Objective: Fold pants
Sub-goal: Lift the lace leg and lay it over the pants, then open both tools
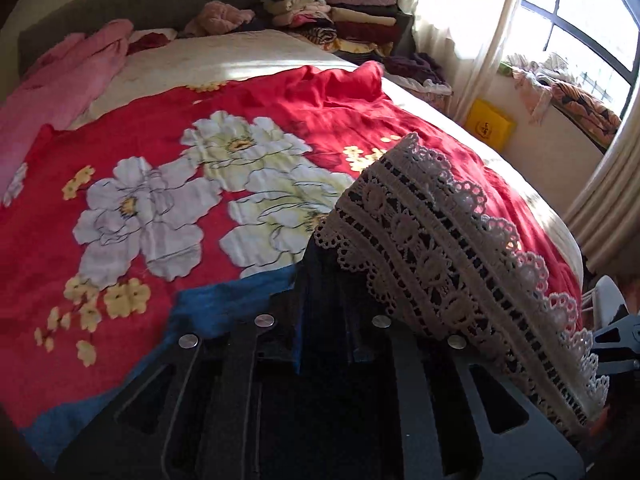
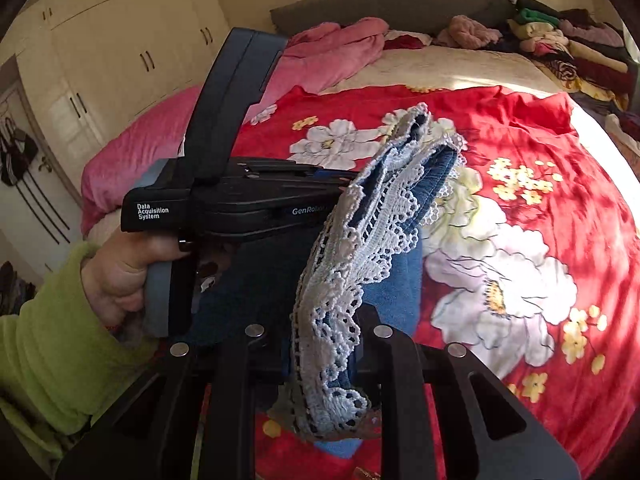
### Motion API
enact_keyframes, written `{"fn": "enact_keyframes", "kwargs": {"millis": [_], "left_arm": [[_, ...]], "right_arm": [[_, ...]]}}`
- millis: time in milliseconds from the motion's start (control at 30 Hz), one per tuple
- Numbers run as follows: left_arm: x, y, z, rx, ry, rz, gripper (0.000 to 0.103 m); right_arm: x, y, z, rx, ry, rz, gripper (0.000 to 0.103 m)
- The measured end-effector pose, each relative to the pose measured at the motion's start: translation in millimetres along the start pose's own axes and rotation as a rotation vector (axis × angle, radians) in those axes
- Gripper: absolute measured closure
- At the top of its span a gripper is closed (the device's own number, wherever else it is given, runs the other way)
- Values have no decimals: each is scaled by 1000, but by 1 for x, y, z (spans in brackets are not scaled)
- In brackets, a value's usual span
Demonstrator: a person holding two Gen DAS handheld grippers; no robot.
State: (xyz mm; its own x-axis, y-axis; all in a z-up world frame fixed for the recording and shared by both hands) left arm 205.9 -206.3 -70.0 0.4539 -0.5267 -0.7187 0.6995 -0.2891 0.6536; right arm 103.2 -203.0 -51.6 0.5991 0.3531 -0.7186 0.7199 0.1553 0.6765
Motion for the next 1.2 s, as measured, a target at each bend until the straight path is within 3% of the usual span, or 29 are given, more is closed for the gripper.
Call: {"fn": "enact_keyframes", "kwargs": {"millis": [333,433,467,633,700,833,933,1000,1067,1167,1200], "left_arm": [[-66,-15,-110,-353,33,130,94],[-77,-19,-120,-399,13,153,88],[-78,-21,-122,-411,12,155,85],[-68,-31,-121,-419,10,117,82],[-58,-35,-114,-404,-2,77,70],[-38,-48,-103,-383,-9,-7,62],[-29,-54,-102,-372,7,-34,62],[-27,-54,-98,-349,18,-33,80],[-29,-52,-97,-316,46,-27,84],[-27,-52,-104,-305,82,-28,83],[-25,-54,-109,-302,105,-33,77]], "right_arm": [[60,-7,-78,-112,76,-107,81],[63,-13,-95,-133,128,-117,55],[59,-13,-98,-140,143,-110,53],[27,-17,-91,-188,118,-63,47],[19,-23,-83,-219,81,-59,45],[12,-42,-82,-289,55,-77,45],[19,-52,-83,-306,55,-97,45],[29,-56,-77,-288,28,-135,45],[36,-66,-71,-272,9,-188,45],[43,-78,-65,-262,13,-233,45],[41,-79,-66,-266,19,-227,45]]}}
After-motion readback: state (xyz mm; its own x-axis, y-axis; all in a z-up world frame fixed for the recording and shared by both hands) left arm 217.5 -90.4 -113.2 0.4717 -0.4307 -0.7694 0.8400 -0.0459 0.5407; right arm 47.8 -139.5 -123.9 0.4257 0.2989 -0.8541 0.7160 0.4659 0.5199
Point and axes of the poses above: each gripper's, at about its wrist camera, not at the fingertips, and x roughly the way its jaws point, z to its right, y to its top, the point moved 9 cm from there along x, roughly the way its jaws point, and after that the axes turned 7 degrees about -y, right-handed, at the moved point
